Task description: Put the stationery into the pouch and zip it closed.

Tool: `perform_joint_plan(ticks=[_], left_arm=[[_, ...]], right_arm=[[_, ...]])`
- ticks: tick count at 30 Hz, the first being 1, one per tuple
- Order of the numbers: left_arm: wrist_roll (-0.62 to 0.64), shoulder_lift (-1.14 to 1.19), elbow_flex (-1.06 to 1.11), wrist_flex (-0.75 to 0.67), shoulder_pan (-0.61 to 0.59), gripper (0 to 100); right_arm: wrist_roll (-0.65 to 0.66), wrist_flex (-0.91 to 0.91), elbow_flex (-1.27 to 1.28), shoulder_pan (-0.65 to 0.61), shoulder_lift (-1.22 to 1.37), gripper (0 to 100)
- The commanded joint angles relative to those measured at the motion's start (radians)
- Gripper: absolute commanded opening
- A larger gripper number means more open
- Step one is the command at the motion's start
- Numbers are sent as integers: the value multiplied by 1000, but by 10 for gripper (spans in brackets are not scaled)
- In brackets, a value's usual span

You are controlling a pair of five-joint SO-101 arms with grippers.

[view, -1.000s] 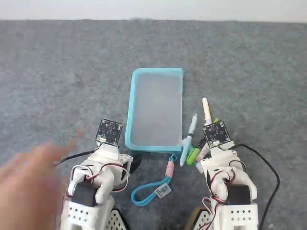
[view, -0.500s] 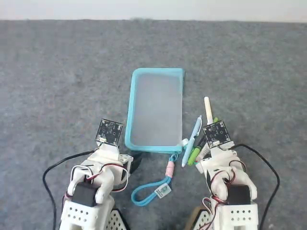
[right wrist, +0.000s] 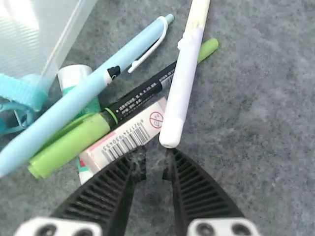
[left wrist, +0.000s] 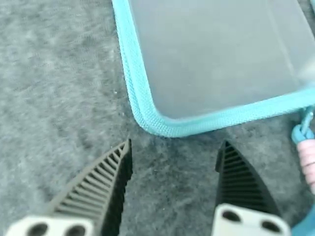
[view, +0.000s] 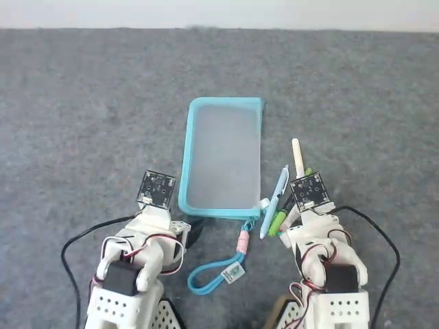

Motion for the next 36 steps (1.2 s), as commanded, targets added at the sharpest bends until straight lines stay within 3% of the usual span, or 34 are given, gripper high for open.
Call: perform_joint_plan(ticks=[1, 5, 9, 18, 21, 25, 31, 36], left_arm=[[6, -14, -7, 5, 6, 265], [6, -14, -7, 5, -3, 265], [6, -14, -7, 5, 3, 265], [0, -15, -7, 2, -21, 265], [0, -15, -7, -34, -172, 265], [0, -15, -7, -140, -511, 265], [0, -15, -7, -276, -744, 265], [0, -9, -7, -288, -764, 265]], right_arm=[[-3, -8, 18, -12, -15, 87], [-2, -124, 5, 1, -16, 84], [83, -101, -61, 31, -15, 84], [104, -24, -255, -104, 74, 84], [101, -51, -347, -107, 255, 84], [34, -65, -571, -131, 587, 84], [-100, -68, -770, -461, 1041, 87], [-198, -62, -859, -727, 1216, 88]])
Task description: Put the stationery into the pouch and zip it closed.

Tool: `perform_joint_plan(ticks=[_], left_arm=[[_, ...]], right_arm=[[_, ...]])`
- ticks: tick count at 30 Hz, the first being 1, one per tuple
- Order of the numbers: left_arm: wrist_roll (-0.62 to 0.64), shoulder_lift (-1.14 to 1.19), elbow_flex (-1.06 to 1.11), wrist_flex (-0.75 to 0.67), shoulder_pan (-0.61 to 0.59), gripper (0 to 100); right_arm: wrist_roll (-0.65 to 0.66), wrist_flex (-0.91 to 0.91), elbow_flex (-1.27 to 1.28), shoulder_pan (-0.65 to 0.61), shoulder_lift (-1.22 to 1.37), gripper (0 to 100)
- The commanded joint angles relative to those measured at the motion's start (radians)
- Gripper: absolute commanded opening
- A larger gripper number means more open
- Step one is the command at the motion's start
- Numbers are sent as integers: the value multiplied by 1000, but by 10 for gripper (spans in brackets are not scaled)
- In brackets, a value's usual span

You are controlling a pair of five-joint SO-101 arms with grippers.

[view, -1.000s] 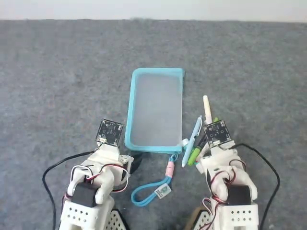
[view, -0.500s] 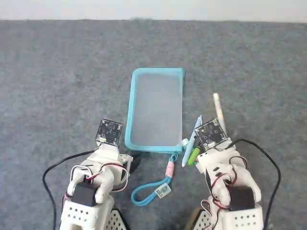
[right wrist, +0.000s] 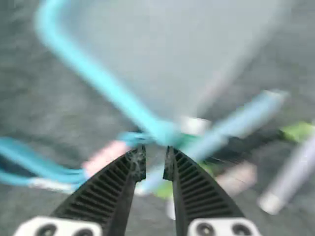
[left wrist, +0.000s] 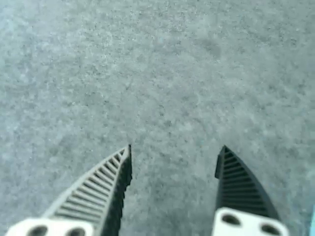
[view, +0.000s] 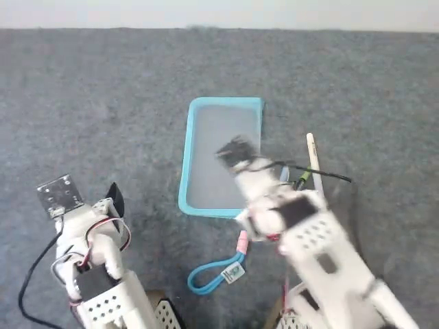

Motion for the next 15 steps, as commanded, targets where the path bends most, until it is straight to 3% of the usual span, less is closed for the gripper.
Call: perform_joint_plan(ticks=[1, 10, 15], left_arm=[[0, -9, -7, -31, -17, 265], [0, -9, -7, -31, -15, 265], [0, -9, -7, -31, -15, 265]], right_arm=[[-71, -15, -87, -166, 82, 88], [-256, -70, -84, -145, 236, 210], [-290, -102, -91, -142, 305, 208]])
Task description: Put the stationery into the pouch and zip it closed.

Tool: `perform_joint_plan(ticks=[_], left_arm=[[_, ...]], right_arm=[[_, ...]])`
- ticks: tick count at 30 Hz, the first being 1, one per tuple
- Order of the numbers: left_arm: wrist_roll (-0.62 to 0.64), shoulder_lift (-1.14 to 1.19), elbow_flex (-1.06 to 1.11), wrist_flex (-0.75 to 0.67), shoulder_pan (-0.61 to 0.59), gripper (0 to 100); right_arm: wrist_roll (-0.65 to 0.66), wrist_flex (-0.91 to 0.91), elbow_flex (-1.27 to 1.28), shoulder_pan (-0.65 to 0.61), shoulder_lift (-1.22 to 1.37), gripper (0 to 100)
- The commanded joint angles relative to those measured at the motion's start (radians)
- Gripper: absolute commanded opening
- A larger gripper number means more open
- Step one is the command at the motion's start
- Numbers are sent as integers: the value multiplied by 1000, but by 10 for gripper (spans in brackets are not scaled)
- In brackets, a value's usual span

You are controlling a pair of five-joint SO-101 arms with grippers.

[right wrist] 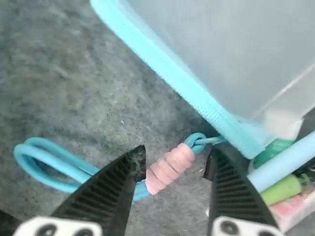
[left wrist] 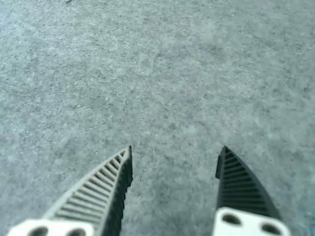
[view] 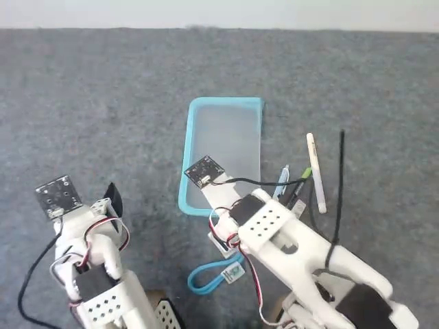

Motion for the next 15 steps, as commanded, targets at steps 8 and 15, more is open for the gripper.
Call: perform_joint_plan(ticks=[8, 15], left_arm=[[0, -12, -7, -29, -5, 265], [0, -12, -7, -29, -5, 265]], right_arm=[[-26, -90, -61, 162, 99, 210], [-26, -85, -63, 168, 176, 209]])
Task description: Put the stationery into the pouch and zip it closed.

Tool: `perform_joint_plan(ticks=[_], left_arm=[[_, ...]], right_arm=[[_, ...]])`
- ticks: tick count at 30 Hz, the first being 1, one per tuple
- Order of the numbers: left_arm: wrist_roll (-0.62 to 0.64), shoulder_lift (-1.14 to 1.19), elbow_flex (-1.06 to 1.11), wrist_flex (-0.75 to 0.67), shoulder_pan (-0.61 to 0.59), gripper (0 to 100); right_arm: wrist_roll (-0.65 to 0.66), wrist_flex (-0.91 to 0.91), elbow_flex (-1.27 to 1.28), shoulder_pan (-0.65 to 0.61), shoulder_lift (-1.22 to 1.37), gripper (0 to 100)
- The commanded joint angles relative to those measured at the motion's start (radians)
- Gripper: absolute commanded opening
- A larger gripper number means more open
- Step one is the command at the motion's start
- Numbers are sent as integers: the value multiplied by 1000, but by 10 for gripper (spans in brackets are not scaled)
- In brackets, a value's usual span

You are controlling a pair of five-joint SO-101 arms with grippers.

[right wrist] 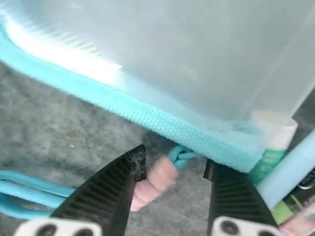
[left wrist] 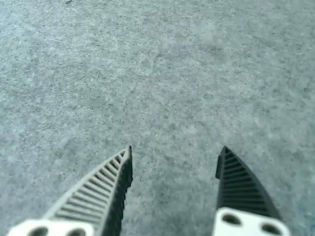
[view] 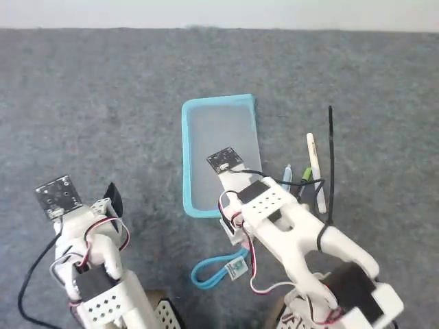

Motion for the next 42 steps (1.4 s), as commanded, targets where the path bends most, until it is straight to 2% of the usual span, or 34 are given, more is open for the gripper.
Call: perform_joint_plan(ticks=[1, 3, 8, 14, 16, 20, 22, 24, 30, 33, 35, 40, 42], left_arm=[[0, -12, -7, -29, -5, 265], [0, -12, -7, -29, -5, 265], [0, -12, -7, -29, -5, 265], [11, -15, -8, -34, -9, 265], [51, -15, -15, -34, -14, 265], [149, -15, -56, -34, -101, 266], [101, -15, -64, -31, -126, 267], [-8, -12, -59, -25, -106, 265], [-172, -14, -50, 75, 75, 266], [-198, -14, -51, 97, 94, 267], [-199, -14, -58, 100, 94, 268], [-219, -14, -97, 109, 94, 268], [-252, -9, -125, 114, 120, 268]], right_arm=[[-9, -2, -48, 15, 7, 208], [-8, 1, -48, 16, 12, 187], [46, 5, -78, 108, 7, 6], [244, 157, -262, 277, -30, 8], [308, 193, -344, 325, -70, 8], [325, 303, -520, 390, -137, 8], [368, 369, -618, 398, -151, 8], [408, 427, -724, 397, -153, 8], [465, 570, -1003, 398, -151, 8], [433, 624, -1059, 397, -151, 8], [463, 622, -1112, 410, -150, 8], [589, 768, -1350, 552, -24, 6], [617, 768, -1412, 613, 41, 6]])
